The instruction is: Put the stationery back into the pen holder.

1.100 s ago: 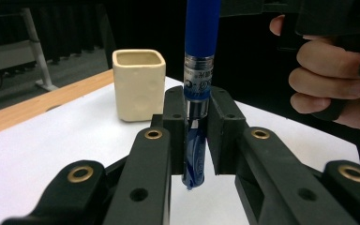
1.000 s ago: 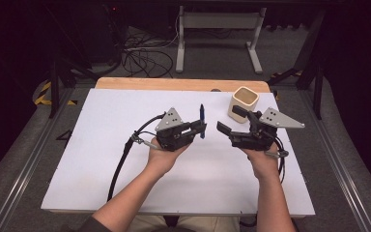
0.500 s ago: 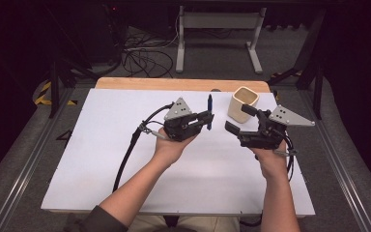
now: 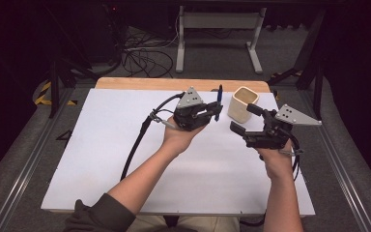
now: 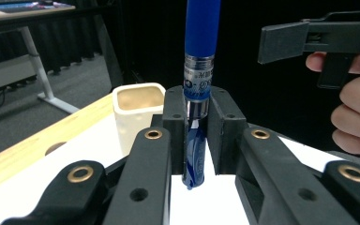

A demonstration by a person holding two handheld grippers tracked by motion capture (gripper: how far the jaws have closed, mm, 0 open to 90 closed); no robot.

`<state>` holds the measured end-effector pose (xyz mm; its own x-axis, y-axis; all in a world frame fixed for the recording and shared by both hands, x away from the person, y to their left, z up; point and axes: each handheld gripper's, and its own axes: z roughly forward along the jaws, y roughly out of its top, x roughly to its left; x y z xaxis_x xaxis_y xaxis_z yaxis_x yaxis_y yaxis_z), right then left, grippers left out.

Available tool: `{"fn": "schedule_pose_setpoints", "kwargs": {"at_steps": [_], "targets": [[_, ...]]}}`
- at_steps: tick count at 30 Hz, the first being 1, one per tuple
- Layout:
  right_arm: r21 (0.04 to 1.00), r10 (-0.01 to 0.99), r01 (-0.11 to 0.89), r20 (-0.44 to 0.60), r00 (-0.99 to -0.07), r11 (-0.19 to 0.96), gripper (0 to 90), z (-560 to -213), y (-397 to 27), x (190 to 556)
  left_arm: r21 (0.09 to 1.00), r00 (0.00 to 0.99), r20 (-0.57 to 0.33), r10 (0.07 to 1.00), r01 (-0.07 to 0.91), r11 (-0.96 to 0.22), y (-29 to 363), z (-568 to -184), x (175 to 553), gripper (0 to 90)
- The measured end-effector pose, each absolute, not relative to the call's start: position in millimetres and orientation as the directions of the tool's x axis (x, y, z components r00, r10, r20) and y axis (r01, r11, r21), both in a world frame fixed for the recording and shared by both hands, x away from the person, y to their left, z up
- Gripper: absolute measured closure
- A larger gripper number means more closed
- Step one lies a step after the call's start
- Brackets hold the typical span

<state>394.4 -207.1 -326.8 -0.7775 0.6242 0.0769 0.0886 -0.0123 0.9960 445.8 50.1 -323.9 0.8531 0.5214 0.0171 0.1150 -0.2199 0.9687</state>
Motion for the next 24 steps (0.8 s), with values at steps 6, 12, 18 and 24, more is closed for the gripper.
{"fn": "schedule_pose_setpoints", "kwargs": {"at_steps": [6, 12, 18, 24], "targets": [[0.997, 0.631, 0.082, 0.068, -0.773, -0.008, 3.9, -325.7, -209.2, 392.8, 0.964, 0.851, 0.032, 0.525, 0.113, -0.242, 41.7, -321.0, 453.9, 79.5], [0.996, 0.641, 0.087, 0.071, -0.764, -0.007, 2.8, -325.2, -212.8, 392.3, 0.963, 0.845, 0.039, 0.534, 0.11, -0.244, 33.7, -317.1, 462.2, 79.5], [0.996, 0.641, 0.091, 0.076, -0.764, -0.009, 2.3, -325.2, -217.5, 392.5, 0.964, 0.836, 0.049, 0.546, 0.105, -0.246, 26.5, -314.7, 471.4, 79.5], [0.995, 0.645, 0.096, 0.078, -0.76, -0.007, 2.1, -325.8, -220.5, 392.9, 0.96, 0.83, 0.06, 0.555, 0.104, -0.26, 17.4, -313.4, 480.0, 79.4]]}}
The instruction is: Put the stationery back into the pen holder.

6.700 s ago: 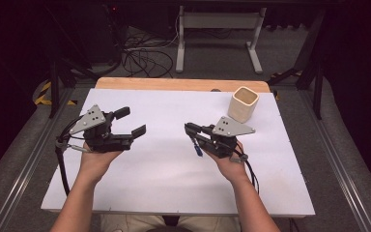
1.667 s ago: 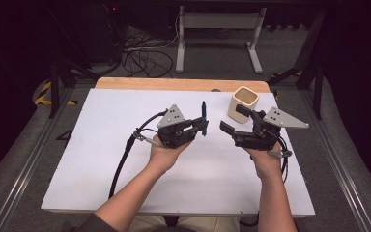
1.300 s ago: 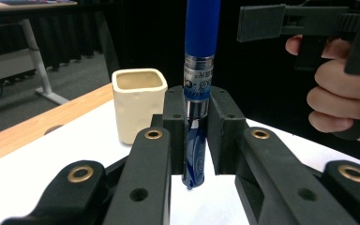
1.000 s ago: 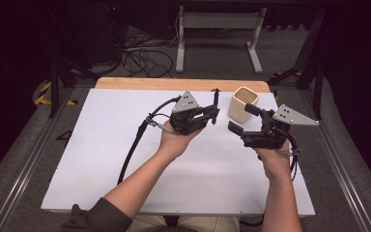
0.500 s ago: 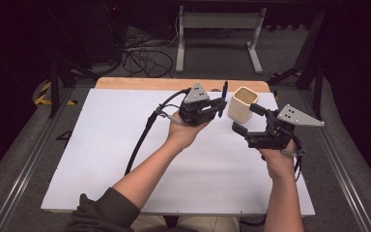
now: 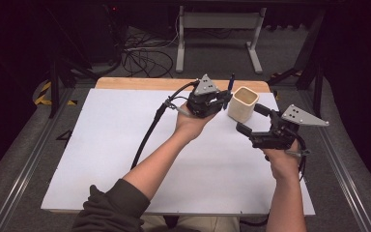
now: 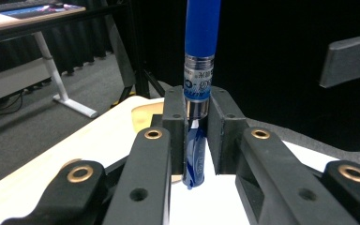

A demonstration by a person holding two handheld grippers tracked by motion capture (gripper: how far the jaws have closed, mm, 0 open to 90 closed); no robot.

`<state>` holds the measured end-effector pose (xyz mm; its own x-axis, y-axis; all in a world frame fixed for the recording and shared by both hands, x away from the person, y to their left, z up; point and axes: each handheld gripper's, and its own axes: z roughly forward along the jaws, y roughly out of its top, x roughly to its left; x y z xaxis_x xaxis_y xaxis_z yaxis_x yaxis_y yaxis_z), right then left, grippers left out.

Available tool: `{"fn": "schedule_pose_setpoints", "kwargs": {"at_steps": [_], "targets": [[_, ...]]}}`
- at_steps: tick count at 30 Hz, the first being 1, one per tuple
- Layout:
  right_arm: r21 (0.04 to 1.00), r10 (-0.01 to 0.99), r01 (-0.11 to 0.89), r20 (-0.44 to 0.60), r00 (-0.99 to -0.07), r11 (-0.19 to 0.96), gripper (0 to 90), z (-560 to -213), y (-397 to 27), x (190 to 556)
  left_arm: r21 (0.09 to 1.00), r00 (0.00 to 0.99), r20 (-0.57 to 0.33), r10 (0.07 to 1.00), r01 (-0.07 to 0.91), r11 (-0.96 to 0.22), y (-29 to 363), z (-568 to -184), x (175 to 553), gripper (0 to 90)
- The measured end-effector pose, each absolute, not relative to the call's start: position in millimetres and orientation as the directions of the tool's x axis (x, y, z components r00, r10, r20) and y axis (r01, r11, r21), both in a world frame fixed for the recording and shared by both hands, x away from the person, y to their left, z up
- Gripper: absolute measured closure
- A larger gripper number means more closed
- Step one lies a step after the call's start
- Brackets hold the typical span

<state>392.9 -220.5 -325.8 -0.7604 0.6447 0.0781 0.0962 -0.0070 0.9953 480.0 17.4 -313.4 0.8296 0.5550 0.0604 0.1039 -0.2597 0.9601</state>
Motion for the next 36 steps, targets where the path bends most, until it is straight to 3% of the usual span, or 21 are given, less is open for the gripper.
{"fn": "schedule_pose_setpoints", "kwargs": {"at_steps": [15, 36], "targets": [[0.996, 0.649, 0.09, 0.082, -0.756, -0.021, 1.8, -326.9, -229.9, 392.1, 0.955, 0.811, 0.085, 0.579, 0.099, -0.28, -2.9, -316.5, 505.5, 79.4], [0.995, 0.648, 0.093, 0.09, -0.757, -0.03, 1.9, -328.3, -237.5, 392.5, 0.973, 0.805, 0.067, 0.59, 0.078, -0.217, -28.4, -318.5, 531.5, 79.2]]}}
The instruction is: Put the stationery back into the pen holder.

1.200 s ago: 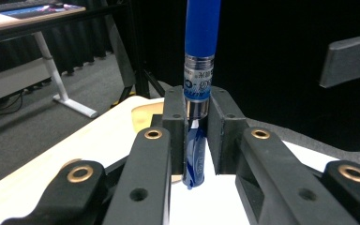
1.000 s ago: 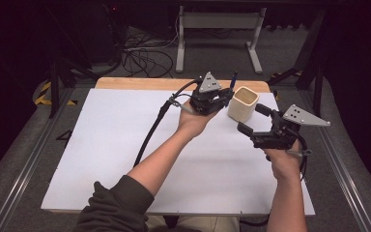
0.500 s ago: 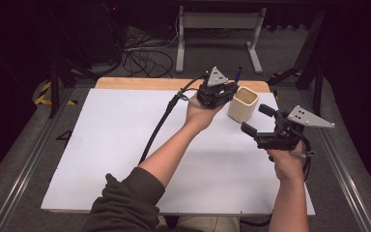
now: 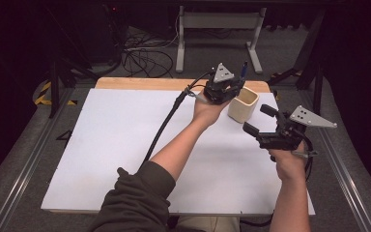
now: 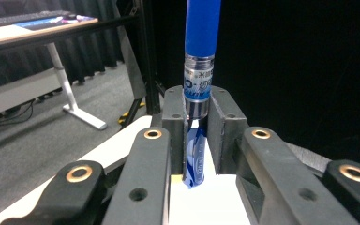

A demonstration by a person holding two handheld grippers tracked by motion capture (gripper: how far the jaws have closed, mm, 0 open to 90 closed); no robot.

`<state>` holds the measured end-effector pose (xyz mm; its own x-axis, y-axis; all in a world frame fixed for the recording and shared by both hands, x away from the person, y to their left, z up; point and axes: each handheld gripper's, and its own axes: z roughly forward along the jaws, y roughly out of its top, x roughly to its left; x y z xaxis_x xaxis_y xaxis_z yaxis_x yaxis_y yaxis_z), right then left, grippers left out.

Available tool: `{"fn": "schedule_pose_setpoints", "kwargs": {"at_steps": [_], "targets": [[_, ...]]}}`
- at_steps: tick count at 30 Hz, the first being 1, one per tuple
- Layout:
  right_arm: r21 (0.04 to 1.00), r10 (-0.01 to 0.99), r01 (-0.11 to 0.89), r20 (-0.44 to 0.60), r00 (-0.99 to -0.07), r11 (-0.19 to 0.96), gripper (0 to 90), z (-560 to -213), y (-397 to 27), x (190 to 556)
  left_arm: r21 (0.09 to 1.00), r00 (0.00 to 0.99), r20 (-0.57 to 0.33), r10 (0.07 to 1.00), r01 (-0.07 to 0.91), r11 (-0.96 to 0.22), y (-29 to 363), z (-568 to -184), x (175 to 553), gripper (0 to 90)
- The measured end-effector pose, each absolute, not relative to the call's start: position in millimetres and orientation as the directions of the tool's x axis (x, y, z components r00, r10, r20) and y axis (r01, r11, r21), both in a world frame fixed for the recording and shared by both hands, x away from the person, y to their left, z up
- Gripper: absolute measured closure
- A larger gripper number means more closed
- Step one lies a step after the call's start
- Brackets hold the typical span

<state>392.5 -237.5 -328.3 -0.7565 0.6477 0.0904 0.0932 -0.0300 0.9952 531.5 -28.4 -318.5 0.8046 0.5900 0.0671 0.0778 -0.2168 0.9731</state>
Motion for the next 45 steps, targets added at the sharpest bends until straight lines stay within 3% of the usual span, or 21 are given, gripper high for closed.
{"fn": "schedule_pose_setpoints", "kwargs": {"at_steps": [22, 29, 45], "targets": [[0.995, 0.665, 0.077, 0.098, -0.74, -0.061, 2.8, -329.0, -249.0, 390.5, 0.984, 0.784, 0.021, 0.62, 0.092, -0.15, -43.8, -340.6, 559.8, 79.0], [0.994, 0.667, 0.08, 0.106, -0.737, -0.069, 2.8, -330.2, -252.4, 391.6, 0.984, 0.785, -0.075, 0.614, 0.159, -0.082, -44.8, -351.2, 571.2, 79.0], [0.994, 0.659, 0.08, 0.109, -0.744, -0.074, 2.9, -330.2, -253.0, 392.1, 0.973, 0.773, -0.118, 0.623, 0.216, -0.085, -54.1, -370.6, 578.7, 79.0]]}}
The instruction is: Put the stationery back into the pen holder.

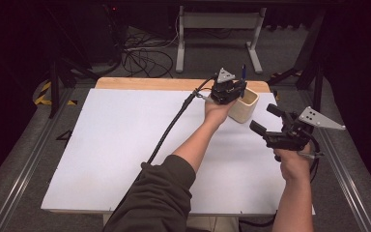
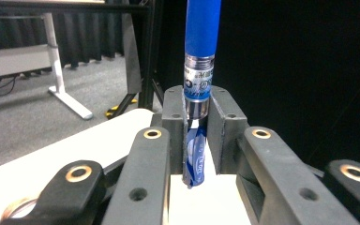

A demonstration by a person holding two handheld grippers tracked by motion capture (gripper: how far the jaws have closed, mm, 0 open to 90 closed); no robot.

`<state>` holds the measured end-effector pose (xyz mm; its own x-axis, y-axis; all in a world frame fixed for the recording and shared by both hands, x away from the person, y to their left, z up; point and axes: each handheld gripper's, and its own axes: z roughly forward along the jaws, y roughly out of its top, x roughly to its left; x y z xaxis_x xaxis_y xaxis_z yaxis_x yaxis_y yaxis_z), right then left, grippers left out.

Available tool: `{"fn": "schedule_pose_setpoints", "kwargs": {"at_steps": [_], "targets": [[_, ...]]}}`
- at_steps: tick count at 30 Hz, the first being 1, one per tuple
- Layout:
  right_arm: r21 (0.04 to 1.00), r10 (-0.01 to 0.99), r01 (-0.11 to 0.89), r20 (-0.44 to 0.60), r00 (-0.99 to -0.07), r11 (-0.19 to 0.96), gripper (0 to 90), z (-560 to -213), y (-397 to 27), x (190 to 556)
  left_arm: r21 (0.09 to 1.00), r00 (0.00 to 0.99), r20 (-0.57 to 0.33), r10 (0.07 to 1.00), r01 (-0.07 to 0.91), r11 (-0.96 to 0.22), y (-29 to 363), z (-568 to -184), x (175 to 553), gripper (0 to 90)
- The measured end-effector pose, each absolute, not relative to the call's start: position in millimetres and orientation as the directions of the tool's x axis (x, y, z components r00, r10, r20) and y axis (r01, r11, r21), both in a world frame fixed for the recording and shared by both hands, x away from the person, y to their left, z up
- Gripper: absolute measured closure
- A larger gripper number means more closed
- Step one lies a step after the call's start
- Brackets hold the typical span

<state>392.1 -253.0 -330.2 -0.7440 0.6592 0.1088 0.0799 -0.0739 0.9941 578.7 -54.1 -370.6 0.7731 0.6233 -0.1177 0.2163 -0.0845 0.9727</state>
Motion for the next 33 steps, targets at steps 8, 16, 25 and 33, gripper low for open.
{"fn": "schedule_pose_setpoints", "kwargs": {"at_steps": [8, 16, 25, 33], "targets": [[0.994, 0.659, 0.076, 0.105, -0.745, -0.073, 2.9, -330.2, -253.4, 392.2, 0.963, 0.769, -0.111, 0.629, 0.24, -0.124, -58.6, -380.4, 579.1, 78.9], [0.994, 0.657, 0.077, 0.107, -0.746, -0.075, 2.9, -329.9, -252.9, 392.0, 0.953, 0.765, -0.111, 0.634, 0.263, -0.15, -63.1, -387.4, 578.8, 78.8], [0.994, 0.655, 0.077, 0.105, -0.748, -0.072, 2.9, -329.7, -252.8, 392.2, 0.943, 0.765, -0.118, 0.634, 0.287, -0.17, -64.2, -392.2, 579.4, 78.7], [0.994, 0.653, 0.081, 0.106, -0.75, -0.069, 2.9, -329.8, -252.1, 392.4, 0.936, 0.766, -0.12, 0.632, 0.298, -0.184, -64.8, -395.0, 580.2, 78.4]]}}
